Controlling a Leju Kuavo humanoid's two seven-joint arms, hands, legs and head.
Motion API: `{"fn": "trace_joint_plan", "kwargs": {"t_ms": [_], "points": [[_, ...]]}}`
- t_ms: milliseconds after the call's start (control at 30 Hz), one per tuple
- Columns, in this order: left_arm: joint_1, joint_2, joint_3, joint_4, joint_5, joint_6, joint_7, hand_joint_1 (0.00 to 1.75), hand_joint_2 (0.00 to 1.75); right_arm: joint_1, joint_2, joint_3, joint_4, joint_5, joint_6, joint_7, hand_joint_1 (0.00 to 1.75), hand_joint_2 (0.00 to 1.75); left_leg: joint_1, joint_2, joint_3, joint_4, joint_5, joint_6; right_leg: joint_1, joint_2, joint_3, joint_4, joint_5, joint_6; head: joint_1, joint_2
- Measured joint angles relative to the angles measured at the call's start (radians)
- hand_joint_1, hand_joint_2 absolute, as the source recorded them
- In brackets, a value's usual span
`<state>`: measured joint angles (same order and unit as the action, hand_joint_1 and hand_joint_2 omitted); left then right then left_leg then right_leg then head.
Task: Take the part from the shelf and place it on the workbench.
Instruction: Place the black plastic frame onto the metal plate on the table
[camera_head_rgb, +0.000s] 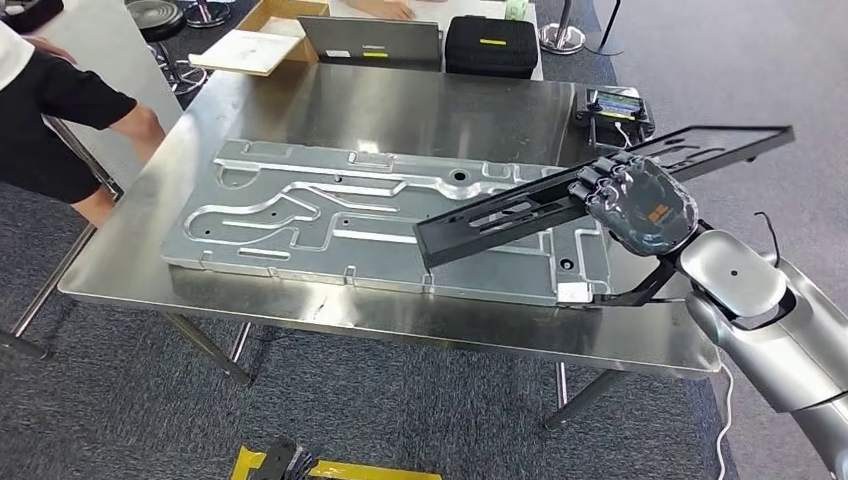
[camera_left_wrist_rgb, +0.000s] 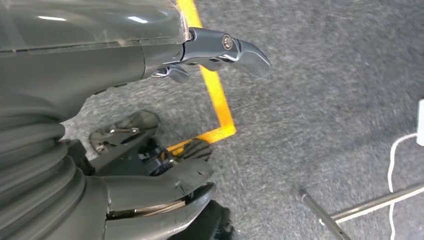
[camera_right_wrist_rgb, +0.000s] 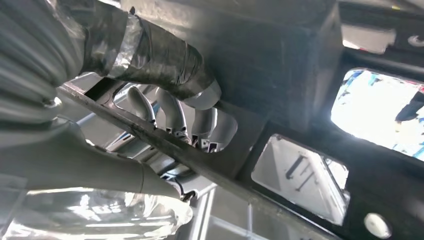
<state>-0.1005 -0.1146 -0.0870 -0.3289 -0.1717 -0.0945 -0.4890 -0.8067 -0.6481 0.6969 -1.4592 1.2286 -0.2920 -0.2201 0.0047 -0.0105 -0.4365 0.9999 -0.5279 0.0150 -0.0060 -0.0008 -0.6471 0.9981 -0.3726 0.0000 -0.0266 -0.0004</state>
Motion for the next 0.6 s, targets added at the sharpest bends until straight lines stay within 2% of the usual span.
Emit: {"fn": "trace_joint_plan", "kwargs": {"t_ms": [33, 67, 100, 167, 200, 233, 267, 333, 367, 400, 467, 500, 567, 600], "points": [[-0.002, 0.000, 0.000, 0.000, 0.003, 0.001, 0.001, 0.00, 1.75, -0.003, 0.000, -0.001, -0.001, 0.000, 0.000, 0.000, 1.75, 1.75, 0.000, 0.001, -0.011, 0.035, 0.013, -0.003, -0.002, 0.000, 0.016, -0.011, -0.002, -0.008, 0.000, 0.000], [-0.004, -0.001, 0.000, 0.000, 0.008, 0.002, 0.002, 0.00, 1.75, -0.006, 0.000, -0.001, -0.002, 0.000, 0.000, 0.000, 1.75, 1.75, 0.000, 0.002, -0.038, 0.083, 0.016, -0.006, -0.006, -0.001, 0.030, -0.019, -0.004, -0.015, 0.000, 0.000], [-0.005, -0.001, 0.000, 0.000, 0.012, 0.004, 0.006, 0.00, 1.75, -0.009, 0.000, -0.001, -0.003, 0.000, 0.000, 0.000, 1.75, 1.75, 0.002, 0.002, -0.077, 0.141, 0.003, -0.008, -0.008, -0.002, 0.041, -0.026, -0.009, -0.020, -0.001, 0.000], [-0.005, -0.001, 0.000, 0.000, 0.019, 0.010, 0.014, 0.00, 1.75, -0.011, 0.002, 0.000, -0.003, 0.000, 0.000, -0.001, 1.75, 1.75, 0.006, 0.003, -0.161, 0.242, -0.058, -0.014, -0.008, -0.001, 0.054, -0.028, -0.023, -0.024, -0.001, 0.000], [-0.004, -0.001, 0.000, 0.000, 0.021, 0.012, 0.018, 0.00, 1.75, -0.009, 0.002, 0.001, -0.003, 0.000, 0.000, -0.001, 1.75, 1.75, 0.009, 0.003, -0.193, 0.265, -0.084, -0.017, -0.009, -0.001, 0.061, -0.028, -0.031, -0.023, -0.001, 0.000], [-0.003, -0.001, 0.000, 0.000, 0.021, 0.014, 0.020, 0.00, 1.75, -0.008, 0.002, 0.001, -0.003, -0.001, 0.000, -0.002, 1.75, 1.75, 0.011, 0.003, -0.211, 0.259, -0.086, -0.021, -0.010, 0.000, 0.070, -0.028, -0.039, -0.020, -0.001, 0.000], [-0.002, -0.001, 0.000, 0.000, 0.021, 0.016, 0.020, 0.00, 1.75, -0.008, 0.003, 0.002, -0.003, -0.002, 0.000, -0.002, 1.75, 1.75, 0.014, 0.004, -0.213, 0.222, -0.056, -0.024, -0.012, 0.000, 0.080, -0.027, -0.048, -0.015, -0.001, 0.000], [0.000, -0.001, 0.000, 0.000, 0.024, 0.019, 0.022, 0.00, 1.75, -0.009, 0.003, 0.002, -0.003, -0.006, 0.000, -0.002, 1.75, 1.75, 0.020, 0.005, -0.191, 0.097, 0.053, -0.032, -0.017, 0.000, 0.098, -0.019, -0.066, -0.003, -0.001, 0.000], [0.000, -0.001, 0.000, 0.000, 0.027, 0.019, 0.023, 0.00, 1.75, -0.010, 0.004, 0.002, -0.003, -0.008, 0.000, -0.002, 1.75, 1.75, 0.021, 0.005, -0.182, 0.046, 0.085, -0.030, -0.018, 0.000, 0.100, -0.013, -0.074, 0.005, -0.001, 0.000], [0.000, -0.002, 0.000, 0.000, 0.029, 0.018, 0.025, 0.00, 1.75, -0.011, 0.004, 0.002, -0.003, -0.011, 0.000, -0.003, 1.31, 1.31, 0.021, 0.005, -0.178, 0.017, 0.104, -0.025, -0.017, 0.001, 0.099, -0.008, -0.081, 0.012, -0.001, 0.000], [0.002, -0.002, 0.000, 0.000, 0.031, 0.017, 0.027, 0.00, 1.75, -0.011, 0.005, 0.002, -0.003, -0.017, 0.000, -0.004, 0.44, 0.44, 0.017, 0.004, -0.181, 0.013, 0.103, -0.007, -0.015, 0.002, 0.093, -0.003, -0.089, 0.027, -0.001, 0.000], [0.003, -0.002, 0.000, 0.000, 0.030, 0.018, 0.028, 0.00, 1.75, -0.012, 0.005, 0.001, -0.003, -0.020, 0.000, -0.004, 0.00, 0.00, 0.017, 0.003, -0.180, 0.014, 0.113, 0.001, -0.016, 0.002, 0.091, -0.001, -0.093, 0.033, -0.001, 0.000], [0.003, -0.002, -0.004, 0.000, 0.024, 0.026, 0.031, 0.00, 1.75, -0.012, 0.005, -0.002, -0.002, -0.027, 0.000, -0.006, 0.00, 0.00, 0.018, 0.002, -0.178, 0.012, 0.116, 0.013, -0.020, 0.002, 0.078, 0.033, -0.116, 0.040, 0.000, 0.000], [0.002, -0.002, -0.007, 0.000, 0.019, 0.031, 0.034, 0.00, 1.75, -0.013, 0.005, -0.003, -0.002, -0.029, 0.001, -0.007, 0.00, 0.00, 0.018, 0.002, -0.176, 0.011, 0.116, 0.018, -0.020, 0.001, 0.054, 0.082, -0.143, 0.042, 0.000, 0.000]]}}
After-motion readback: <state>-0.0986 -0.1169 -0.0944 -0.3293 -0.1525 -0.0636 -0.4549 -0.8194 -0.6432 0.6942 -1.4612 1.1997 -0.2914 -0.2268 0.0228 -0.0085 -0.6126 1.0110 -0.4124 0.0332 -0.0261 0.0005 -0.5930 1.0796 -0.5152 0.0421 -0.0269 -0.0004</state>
